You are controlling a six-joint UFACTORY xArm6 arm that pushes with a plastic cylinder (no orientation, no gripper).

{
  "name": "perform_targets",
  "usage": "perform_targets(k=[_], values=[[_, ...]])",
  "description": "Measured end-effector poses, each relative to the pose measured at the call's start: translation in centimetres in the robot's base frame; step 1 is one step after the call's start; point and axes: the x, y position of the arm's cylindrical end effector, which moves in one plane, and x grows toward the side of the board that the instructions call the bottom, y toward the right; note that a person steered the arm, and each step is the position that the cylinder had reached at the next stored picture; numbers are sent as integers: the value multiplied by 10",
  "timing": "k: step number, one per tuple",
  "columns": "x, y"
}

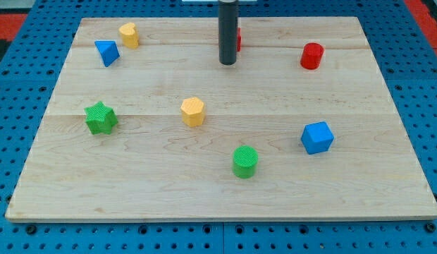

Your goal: Place the red circle at the center of the board

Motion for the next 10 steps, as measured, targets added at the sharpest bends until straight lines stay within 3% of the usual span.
perform_targets(k=[1,3,4,5,6,8,9,10], values=[[-4,56],[-60,155],[5,190],[24,112],[-26,178],[-49,237],[-94,222],[-49,154]])
